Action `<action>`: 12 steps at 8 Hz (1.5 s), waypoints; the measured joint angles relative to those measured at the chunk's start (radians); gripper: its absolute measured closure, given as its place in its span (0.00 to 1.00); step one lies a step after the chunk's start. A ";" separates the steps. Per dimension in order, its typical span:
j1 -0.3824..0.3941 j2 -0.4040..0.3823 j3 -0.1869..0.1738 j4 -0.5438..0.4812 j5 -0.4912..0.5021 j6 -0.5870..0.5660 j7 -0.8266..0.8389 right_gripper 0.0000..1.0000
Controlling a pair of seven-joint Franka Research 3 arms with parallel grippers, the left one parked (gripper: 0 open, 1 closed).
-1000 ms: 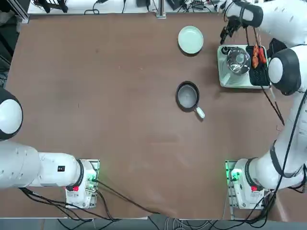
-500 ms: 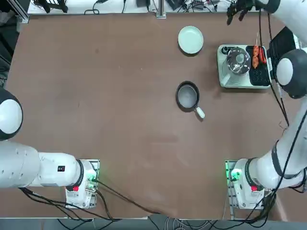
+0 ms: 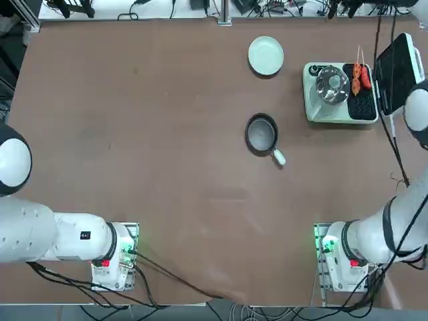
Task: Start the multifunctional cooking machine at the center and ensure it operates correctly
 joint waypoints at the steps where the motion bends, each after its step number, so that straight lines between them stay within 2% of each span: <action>1: 0.000 -0.057 0.000 -0.048 0.000 -0.002 0.033 0.00; 7: -0.021 -0.409 -0.002 -0.325 -0.001 -0.056 0.056 0.00; 9: -0.021 -0.461 -0.001 -0.353 -0.001 -0.106 0.051 0.00; 12: -0.021 -0.472 0.000 -0.345 -0.002 -0.125 -0.031 0.00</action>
